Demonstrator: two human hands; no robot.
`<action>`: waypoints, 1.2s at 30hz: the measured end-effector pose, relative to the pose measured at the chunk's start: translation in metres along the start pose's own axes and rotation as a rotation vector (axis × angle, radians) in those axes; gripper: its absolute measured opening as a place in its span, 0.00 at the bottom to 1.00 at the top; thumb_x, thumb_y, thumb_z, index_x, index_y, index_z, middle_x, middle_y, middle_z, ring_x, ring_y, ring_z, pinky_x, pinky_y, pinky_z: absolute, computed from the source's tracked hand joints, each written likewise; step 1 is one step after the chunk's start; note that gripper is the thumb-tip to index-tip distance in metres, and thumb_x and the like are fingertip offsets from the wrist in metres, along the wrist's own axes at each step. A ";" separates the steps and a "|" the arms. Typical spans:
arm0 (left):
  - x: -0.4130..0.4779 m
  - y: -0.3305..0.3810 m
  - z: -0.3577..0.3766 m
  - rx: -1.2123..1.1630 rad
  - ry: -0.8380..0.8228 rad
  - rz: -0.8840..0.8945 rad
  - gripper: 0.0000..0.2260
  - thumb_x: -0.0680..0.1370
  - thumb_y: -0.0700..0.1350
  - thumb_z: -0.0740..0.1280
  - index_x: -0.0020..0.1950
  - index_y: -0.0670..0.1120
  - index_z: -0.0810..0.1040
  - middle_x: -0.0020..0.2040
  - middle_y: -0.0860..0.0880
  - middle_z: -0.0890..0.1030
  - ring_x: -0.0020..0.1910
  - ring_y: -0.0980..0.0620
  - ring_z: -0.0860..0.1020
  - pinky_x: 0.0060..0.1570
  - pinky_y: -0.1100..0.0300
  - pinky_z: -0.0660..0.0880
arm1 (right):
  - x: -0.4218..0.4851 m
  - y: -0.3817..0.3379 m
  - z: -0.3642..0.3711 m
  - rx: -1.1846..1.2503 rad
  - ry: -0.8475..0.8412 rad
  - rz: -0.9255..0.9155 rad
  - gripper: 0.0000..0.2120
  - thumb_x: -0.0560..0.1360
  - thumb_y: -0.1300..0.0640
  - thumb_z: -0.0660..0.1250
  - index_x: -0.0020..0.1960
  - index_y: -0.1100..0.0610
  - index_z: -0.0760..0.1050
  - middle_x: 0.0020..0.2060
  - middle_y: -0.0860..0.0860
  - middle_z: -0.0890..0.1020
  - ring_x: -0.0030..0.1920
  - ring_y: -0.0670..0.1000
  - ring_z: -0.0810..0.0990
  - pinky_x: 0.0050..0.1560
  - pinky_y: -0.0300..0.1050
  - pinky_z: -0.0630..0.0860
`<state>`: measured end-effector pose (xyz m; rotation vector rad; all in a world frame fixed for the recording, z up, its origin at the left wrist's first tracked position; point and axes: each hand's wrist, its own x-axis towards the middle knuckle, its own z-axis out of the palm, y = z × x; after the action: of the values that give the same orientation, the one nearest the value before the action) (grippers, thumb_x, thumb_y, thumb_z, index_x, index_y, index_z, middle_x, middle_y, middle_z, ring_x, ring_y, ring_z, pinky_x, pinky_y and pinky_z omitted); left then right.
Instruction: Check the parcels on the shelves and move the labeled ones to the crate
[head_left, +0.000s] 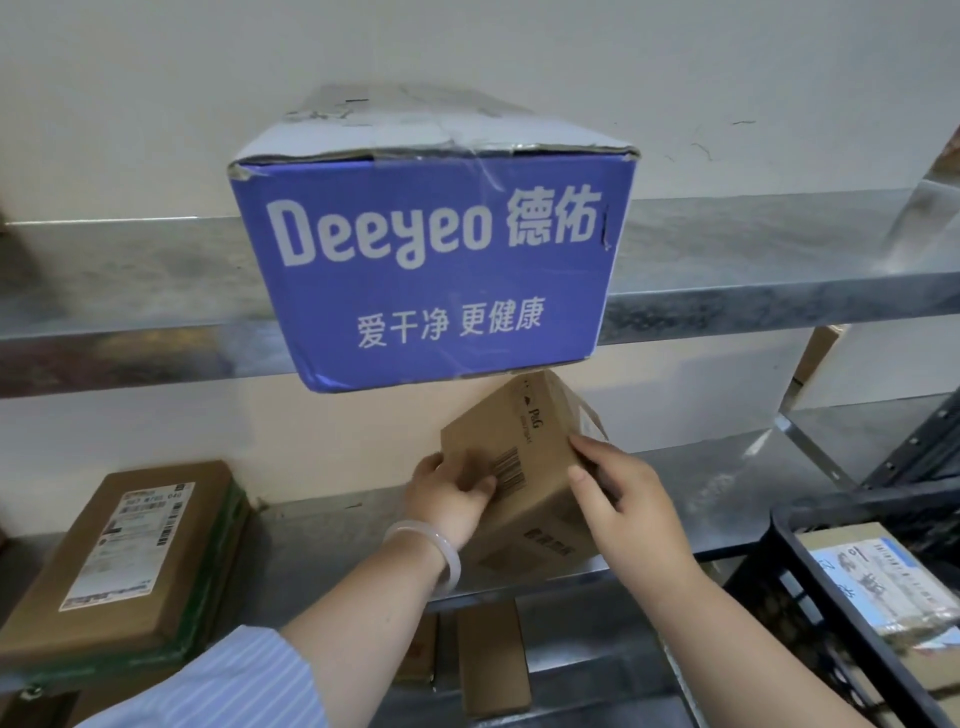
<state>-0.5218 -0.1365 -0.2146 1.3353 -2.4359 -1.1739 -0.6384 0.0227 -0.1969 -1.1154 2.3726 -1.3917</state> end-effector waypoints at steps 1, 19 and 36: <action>0.002 0.001 -0.002 0.037 0.031 0.046 0.24 0.79 0.63 0.60 0.72 0.56 0.71 0.72 0.51 0.71 0.68 0.47 0.70 0.67 0.56 0.65 | 0.000 -0.001 0.002 -0.003 -0.040 -0.032 0.22 0.76 0.39 0.59 0.67 0.43 0.74 0.62 0.36 0.76 0.65 0.39 0.72 0.66 0.48 0.72; -0.018 0.016 0.007 -0.308 -0.063 0.126 0.27 0.77 0.55 0.69 0.72 0.67 0.60 0.60 0.63 0.74 0.62 0.59 0.73 0.48 0.75 0.66 | 0.021 0.029 -0.013 -0.156 -0.128 0.062 0.32 0.71 0.41 0.70 0.73 0.48 0.68 0.70 0.47 0.70 0.69 0.48 0.69 0.68 0.49 0.70; -0.053 -0.009 -0.026 0.222 0.118 0.235 0.33 0.77 0.64 0.62 0.78 0.64 0.52 0.80 0.57 0.50 0.79 0.50 0.52 0.75 0.48 0.57 | -0.007 -0.013 -0.005 -0.463 -0.138 -0.210 0.40 0.68 0.29 0.59 0.76 0.43 0.60 0.76 0.46 0.61 0.76 0.52 0.58 0.74 0.57 0.61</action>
<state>-0.4726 -0.1139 -0.1905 1.0925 -2.6077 -0.7673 -0.6288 0.0269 -0.1852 -1.5535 2.6040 -0.7905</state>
